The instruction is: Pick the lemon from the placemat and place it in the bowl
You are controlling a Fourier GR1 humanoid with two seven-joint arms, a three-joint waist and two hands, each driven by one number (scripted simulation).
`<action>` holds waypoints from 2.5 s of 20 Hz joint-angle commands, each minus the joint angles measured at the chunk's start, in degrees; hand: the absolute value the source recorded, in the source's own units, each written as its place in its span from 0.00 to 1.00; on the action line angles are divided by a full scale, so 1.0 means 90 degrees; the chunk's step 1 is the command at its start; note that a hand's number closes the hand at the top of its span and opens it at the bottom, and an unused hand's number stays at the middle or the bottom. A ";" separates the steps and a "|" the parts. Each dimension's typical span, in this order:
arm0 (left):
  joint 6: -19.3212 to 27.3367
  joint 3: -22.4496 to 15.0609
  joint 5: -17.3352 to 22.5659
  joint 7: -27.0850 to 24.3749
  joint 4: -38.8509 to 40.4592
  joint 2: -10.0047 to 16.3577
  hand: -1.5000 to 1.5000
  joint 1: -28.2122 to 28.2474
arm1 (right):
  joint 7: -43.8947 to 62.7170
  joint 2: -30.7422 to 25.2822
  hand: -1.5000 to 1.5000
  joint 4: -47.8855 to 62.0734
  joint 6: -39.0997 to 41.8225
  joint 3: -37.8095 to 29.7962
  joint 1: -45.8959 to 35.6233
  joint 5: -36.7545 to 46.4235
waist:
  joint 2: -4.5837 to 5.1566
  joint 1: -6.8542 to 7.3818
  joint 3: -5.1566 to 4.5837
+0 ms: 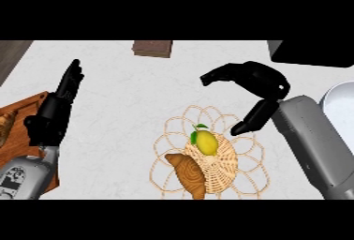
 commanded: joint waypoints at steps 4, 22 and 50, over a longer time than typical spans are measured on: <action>0.0225 -0.0082 -0.0107 0.0355 0.0014 -0.0240 0.50 -0.0184 | -0.1028 -0.0596 0.00 0.0312 0.1229 0.0503 -0.1175 0.0920 | -0.0058 -0.0061 -0.0009; 0.0204 0.0194 -0.0243 0.0525 0.0311 -0.0188 0.50 -0.0270 | -0.2327 -0.0517 0.00 0.0053 0.0206 0.3583 -0.2393 0.3559 | -0.0152 -0.0365 -0.0034; -0.0068 0.0648 -0.0630 0.0327 0.0281 -0.0520 0.50 0.0052 | -0.2838 0.1305 0.00 0.2716 -0.1800 0.4999 -0.2270 0.5982 | -0.0226 -0.0577 -0.0035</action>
